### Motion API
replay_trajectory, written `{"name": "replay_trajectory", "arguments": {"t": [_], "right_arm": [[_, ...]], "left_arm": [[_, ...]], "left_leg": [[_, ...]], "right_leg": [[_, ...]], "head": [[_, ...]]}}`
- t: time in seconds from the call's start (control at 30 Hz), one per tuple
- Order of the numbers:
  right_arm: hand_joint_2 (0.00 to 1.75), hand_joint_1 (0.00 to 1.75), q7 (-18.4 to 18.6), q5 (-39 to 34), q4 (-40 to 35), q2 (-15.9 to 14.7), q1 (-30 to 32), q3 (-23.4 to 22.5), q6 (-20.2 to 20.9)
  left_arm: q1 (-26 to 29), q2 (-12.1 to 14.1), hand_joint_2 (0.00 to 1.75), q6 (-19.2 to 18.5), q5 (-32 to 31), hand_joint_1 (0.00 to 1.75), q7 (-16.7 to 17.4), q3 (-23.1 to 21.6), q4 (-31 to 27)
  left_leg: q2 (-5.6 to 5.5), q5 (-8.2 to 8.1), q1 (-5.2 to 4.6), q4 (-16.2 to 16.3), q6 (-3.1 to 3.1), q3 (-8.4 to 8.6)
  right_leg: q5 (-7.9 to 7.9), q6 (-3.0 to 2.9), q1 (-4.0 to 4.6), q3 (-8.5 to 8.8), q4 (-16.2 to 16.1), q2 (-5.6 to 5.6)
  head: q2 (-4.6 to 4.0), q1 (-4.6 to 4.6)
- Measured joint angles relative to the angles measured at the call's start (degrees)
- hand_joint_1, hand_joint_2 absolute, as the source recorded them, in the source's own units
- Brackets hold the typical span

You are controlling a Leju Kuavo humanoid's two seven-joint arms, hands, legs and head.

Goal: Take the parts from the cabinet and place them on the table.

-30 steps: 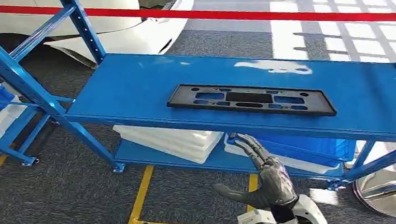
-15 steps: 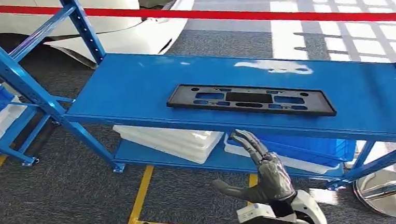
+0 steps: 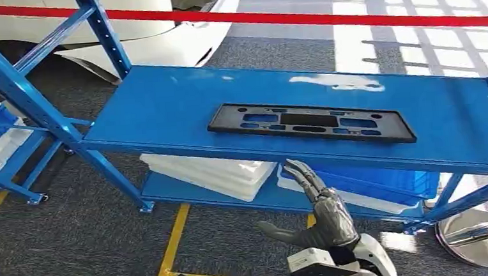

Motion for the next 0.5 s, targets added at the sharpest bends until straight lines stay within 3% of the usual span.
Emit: {"name": "replay_trajectory", "arguments": {"t": [0.07, 0.17, 0.2, 0.23, 0.27, 0.33, 0.37, 0.4, 0.5], "right_arm": [[1.75, 0.0, 0.0, 0.0, 0.0, 0.1, 0.1, 0.0, -0.2], [1.75, 0.0, -0.1, -0.1, 0.0, 0.1, 0.5, -0.1, -0.4], [1.75, 0.0, -0.1, -0.1, 0.0, 0.1, 0.8, -0.2, -0.4], [1.75, 0.0, -0.1, -0.1, 0.1, 0.1, 1.1, -0.2, -0.4], [1.75, 0.0, -0.1, -0.1, 0.1, 0.1, 1.2, -0.2, -0.4], [1.75, 0.0, -0.1, -0.1, 0.0, 0.1, 1.2, -0.3, -0.6], [1.75, 0.0, -0.1, -0.1, 0.0, 0.1, 1.2, -0.3, -0.7], [1.75, 0.0, -0.1, -0.1, 0.1, 0.1, 1.3, -0.3, -0.8], [1.75, 0.0, -0.1, -0.1, 0.1, 0.1, 1.8, -0.4, -1.1]], "left_arm": [[0.0, 0.0, 0.0, 0.0, 0.0, 0.0, 0.0, -0.1, 0.0], [0.1, 0.0, 0.0, 0.0, 0.0, 0.0, 0.0, -0.3, 0.0], [0.2, 0.0, 0.0, 0.0, 0.0, 0.0, 0.0, -0.3, 0.0], [0.2, 0.0, 0.0, 0.0, 0.0, 0.0, 0.0, -0.3, 0.0], [0.2, 0.0, 0.0, 0.0, 0.0, 0.0, 0.0, -0.3, 0.0], [0.2, 0.0, 0.0, 0.4, -0.1, 0.0, 0.0, -0.4, 0.0], [0.2, 0.0, 0.0, 0.4, -0.1, 0.0, 0.0, -0.5, 0.0], [0.2, 0.0, 0.0, 0.5, -0.1, 0.0, 0.0, -0.5, 0.0], [0.2, 0.0, 0.0, 0.8, -0.1, 0.0, 0.0, -0.5, 0.0]], "left_leg": [[0.13, 0.55, 0.76, -1.0, 0.69, 0.49], [0.15, 0.6, 0.89, -1.0, 0.81, 0.39], [0.14, 0.57, 0.89, -0.9, 0.78, 0.38], [0.11, 0.55, 0.9, -0.9, 0.75, 0.41], [0.04, 0.48, 0.9, -0.9, 0.65, 0.49], [-0.17, 0.17, 0.91, -0.9, 0.22, 0.94], [-0.2, -0.02, 0.9, -0.8, -0.05, 1.09], [-0.25, -0.14, 0.51, -0.7, -0.32, 0.76], [-0.24, -0.08, 0.75, -0.7, -1.01, 0.48]], "right_leg": [[-1.28, 0.31, 0.28, -0.24, 1.0, -0.02], [-7.77, 0.68, -0.04, -6.31, 14.0, 0.0], [-8.6, 0.79, -0.06, -8.06, 17.5, -0.01], [-8.07, 0.86, -0.08, -8.68, 18.3, -0.01], [-6.13, 0.9, -0.12, -7.88, 16.2, -0.01], [-0.19, 0.77, -0.22, -3.33, 5.8, 0.0], [1.32, 0.58, -0.23, -1.59, 1.5, 0.06], [0.64, 0.24, -0.02, -1.17, 0.8, 0.2], [0.38, -0.74, 0.22, -1.51, 0.9, 0.23]], "head": [[0.0, 0.09], [0.0, 0.26], [0.0, 0.28], [0.0, 0.26], [0.0, 0.28], [0.0, 0.28], [0.0, 0.28], [0.0, 0.26], [0.0, 0.22]]}}
